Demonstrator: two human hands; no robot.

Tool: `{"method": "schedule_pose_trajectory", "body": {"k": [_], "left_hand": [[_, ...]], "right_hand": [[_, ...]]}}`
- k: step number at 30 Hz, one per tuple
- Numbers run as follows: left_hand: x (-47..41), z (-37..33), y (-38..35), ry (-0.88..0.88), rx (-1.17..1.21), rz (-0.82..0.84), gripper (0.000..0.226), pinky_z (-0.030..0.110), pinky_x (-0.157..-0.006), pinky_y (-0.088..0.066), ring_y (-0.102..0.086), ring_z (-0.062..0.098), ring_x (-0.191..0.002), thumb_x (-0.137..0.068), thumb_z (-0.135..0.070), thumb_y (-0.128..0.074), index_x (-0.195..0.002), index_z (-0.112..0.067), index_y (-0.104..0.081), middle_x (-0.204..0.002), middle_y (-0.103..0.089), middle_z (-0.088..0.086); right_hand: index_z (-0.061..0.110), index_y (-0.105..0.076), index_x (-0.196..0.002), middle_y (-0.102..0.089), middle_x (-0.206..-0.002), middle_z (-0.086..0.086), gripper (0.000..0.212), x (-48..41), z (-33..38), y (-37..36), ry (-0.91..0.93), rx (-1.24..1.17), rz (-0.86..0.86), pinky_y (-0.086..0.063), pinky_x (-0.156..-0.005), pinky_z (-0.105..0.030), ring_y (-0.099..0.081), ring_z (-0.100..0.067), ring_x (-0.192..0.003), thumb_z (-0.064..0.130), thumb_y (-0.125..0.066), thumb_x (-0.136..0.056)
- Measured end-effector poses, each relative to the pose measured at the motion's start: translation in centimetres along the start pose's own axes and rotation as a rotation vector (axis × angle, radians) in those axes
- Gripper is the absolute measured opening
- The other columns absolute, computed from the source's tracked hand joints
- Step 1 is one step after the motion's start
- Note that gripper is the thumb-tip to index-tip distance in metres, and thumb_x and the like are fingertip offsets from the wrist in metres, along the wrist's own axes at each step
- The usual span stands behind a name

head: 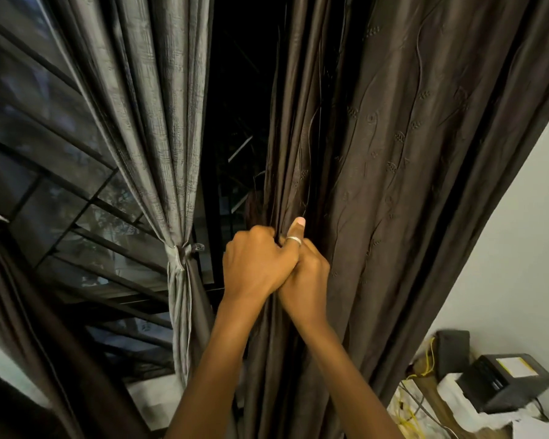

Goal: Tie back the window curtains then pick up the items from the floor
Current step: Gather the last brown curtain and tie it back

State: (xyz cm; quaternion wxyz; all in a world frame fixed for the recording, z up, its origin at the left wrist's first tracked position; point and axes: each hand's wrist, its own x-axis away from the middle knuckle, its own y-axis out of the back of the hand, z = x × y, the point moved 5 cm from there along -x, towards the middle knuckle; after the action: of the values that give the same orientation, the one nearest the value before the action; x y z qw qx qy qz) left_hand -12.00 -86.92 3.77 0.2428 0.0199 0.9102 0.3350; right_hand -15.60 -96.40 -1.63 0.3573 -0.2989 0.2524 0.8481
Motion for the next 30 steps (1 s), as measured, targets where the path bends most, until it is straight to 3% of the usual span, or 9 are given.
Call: {"method": "schedule_pose_trajectory", "body": {"k": [7,11,16,18,20,23,26,28,30], "left_hand": [[-0.2,-1.2,-0.8,0.027,-0.157,-0.038,0.041,0.028,-0.049,-0.030,-0.047,0.016,-0.057,-0.101,-0.039,-0.046,-0.070,-0.014,-0.057,-0.061,-0.048,-0.004],[-0.3,-1.3,-0.9,0.002,-0.142,-0.025,0.043,0.030,-0.055,-0.038,-0.059,0.023,-0.065,-0.102,-0.038,-0.045,-0.074,-0.011,-0.063,-0.068,-0.060,0.004],[-0.6,-0.6,-0.6,-0.027,-0.146,-0.042,0.043,0.031,-0.055,-0.038,-0.062,0.028,-0.067,-0.103,-0.038,-0.045,-0.069,-0.014,-0.058,-0.070,-0.064,0.007],[-0.6,-0.3,-0.3,-0.045,-0.132,-0.054,0.046,0.029,-0.049,-0.031,-0.055,0.022,-0.056,-0.102,-0.037,-0.046,-0.061,-0.017,-0.048,-0.060,-0.056,0.002],[-0.8,0.1,0.1,-0.056,-0.118,-0.060,0.051,0.026,-0.044,-0.025,-0.048,0.015,-0.047,-0.103,-0.035,-0.048,-0.055,-0.019,-0.044,-0.052,-0.049,-0.002],[-1.4,0.7,0.3,-0.065,-0.079,-0.052,0.053,0.025,-0.045,-0.028,-0.049,0.017,-0.045,-0.102,-0.034,-0.050,-0.053,-0.018,-0.044,-0.050,-0.048,-0.002],[-1.9,1.1,0.2,-0.076,-0.041,-0.023,0.054,0.027,-0.048,-0.037,-0.051,0.020,-0.046,-0.102,-0.034,-0.051,-0.052,-0.016,-0.045,-0.049,-0.049,0.000],[-2.1,1.3,0.1,-0.074,-0.021,0.001,0.055,0.029,-0.049,-0.039,-0.052,0.022,-0.046,-0.102,-0.035,-0.051,-0.051,-0.016,-0.044,-0.049,-0.049,0.001],[-2.6,2.1,0.4,-0.055,-0.014,0.004,0.056,0.030,-0.050,-0.041,-0.053,0.025,-0.049,-0.101,-0.036,-0.052,-0.049,-0.016,-0.042,-0.049,-0.049,0.002]], "right_hand": [[0.009,-0.061,-0.068,-0.052,-0.065,0.005,0.028,-0.1,-0.6,1.0,-0.014,-0.066,-0.015,-0.036,-0.051,-0.017,-0.047,-0.007,-0.056,-0.003,-0.065,-0.093],[0.017,-0.061,-0.069,-0.055,-0.067,0.007,0.030,-0.6,-0.5,1.7,-0.007,-0.053,0.043,-0.036,-0.054,-0.014,-0.050,-0.007,-0.059,-0.002,-0.067,-0.092],[0.017,-0.078,-0.108,-0.072,-0.096,0.009,0.018,-1.2,-0.3,3.2,-0.043,-0.064,0.195,-0.053,-0.075,-0.015,-0.069,-0.005,-0.089,0.010,-0.071,-0.094],[0.018,-0.077,-0.110,-0.072,-0.099,0.007,0.018,-1.9,0.0,5.4,-0.056,-0.032,0.081,-0.053,-0.078,-0.013,-0.069,-0.003,-0.090,0.015,-0.073,-0.093],[0.016,-0.076,-0.104,-0.069,-0.097,0.003,0.014,-2.8,0.6,8.6,-0.005,0.077,-0.182,-0.051,-0.075,-0.014,-0.066,-0.005,-0.083,0.015,-0.075,-0.091],[0.012,-0.062,-0.117,-0.055,-0.110,-0.002,0.042,-4.3,0.1,12.0,-0.085,0.181,-0.439,-0.048,-0.076,-0.017,-0.057,-0.010,-0.085,0.028,-0.082,-0.084],[0.016,-0.047,-0.135,-0.052,-0.119,0.003,0.073,-6.0,-1.4,11.9,-0.229,0.178,-0.281,-0.045,-0.081,-0.014,-0.055,-0.006,-0.095,0.040,-0.086,-0.079],[0.017,-0.051,-0.134,-0.057,-0.111,0.008,0.063,-6.8,-2.8,11.6,-0.286,0.140,-0.157,-0.045,-0.081,-0.013,-0.058,-0.004,-0.094,0.036,-0.083,-0.083],[0.017,-0.064,-0.106,-0.061,-0.087,0.007,0.026,-7.7,-3.8,12.2,-0.260,0.215,-0.125,-0.048,-0.072,-0.019,-0.058,-0.004,-0.078,0.030,-0.078,-0.088]]}}
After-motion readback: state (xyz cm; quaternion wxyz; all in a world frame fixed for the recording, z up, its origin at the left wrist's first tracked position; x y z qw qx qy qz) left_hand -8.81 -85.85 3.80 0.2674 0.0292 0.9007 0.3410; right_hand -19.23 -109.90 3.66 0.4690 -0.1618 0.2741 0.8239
